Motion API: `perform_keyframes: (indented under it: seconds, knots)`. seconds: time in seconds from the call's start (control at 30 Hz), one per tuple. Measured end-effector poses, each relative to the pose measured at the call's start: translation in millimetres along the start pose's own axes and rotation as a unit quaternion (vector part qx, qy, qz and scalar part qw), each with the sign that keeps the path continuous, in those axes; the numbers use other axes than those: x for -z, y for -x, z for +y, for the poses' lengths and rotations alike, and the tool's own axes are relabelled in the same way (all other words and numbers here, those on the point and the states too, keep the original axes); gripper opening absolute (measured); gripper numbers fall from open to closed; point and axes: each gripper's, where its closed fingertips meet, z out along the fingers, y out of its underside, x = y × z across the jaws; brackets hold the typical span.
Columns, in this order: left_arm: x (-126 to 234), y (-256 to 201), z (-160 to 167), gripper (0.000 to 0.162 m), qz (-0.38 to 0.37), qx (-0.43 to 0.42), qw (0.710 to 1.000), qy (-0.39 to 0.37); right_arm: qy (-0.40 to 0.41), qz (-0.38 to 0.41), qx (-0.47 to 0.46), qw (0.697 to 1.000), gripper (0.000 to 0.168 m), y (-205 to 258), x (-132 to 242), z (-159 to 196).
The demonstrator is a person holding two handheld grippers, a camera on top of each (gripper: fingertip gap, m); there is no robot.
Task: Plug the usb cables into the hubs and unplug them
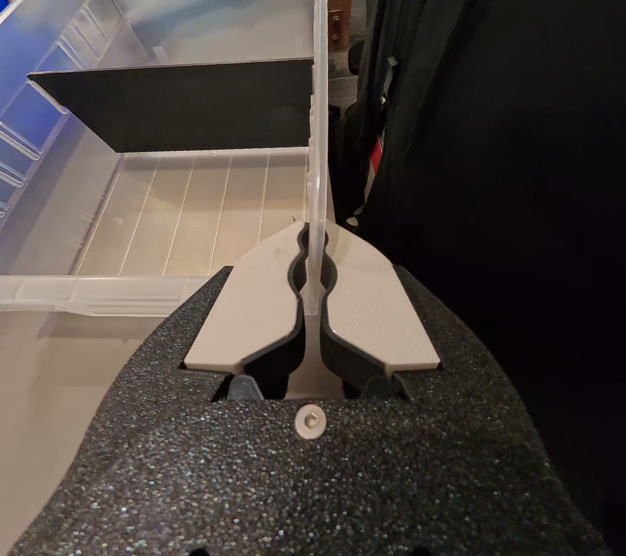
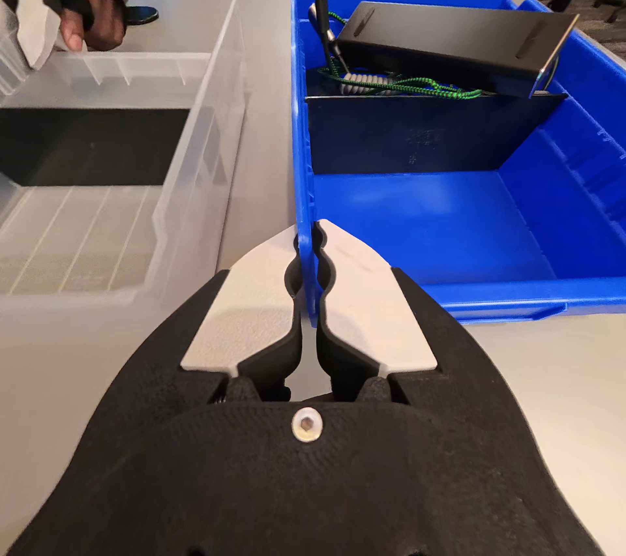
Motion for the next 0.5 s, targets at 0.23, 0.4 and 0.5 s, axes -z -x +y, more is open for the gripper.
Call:
perform_keyframes:
  seconds: [0.23,0.4,0.5]
  knots:
    - [1.7,-4.0,-5.3,0.008,-0.02,0.01,0.999,-0.025,-0.031,-0.006,-0.006,0.999,0.01,2.6,-19.3,-20.1]
    - [47.9,15.0,-35.9,0.038,-0.07,0.022,0.99,-0.116,-0.109,0.044,-0.046,0.992,0.034,-16.8,35.5,-43.5]
    - [86.9,70.7,-53.8,0.043,-0.174,0.063,0.973,-0.137,-0.117,0.113,-0.089,0.983,0.039,-20.6,80.5,-54.2]
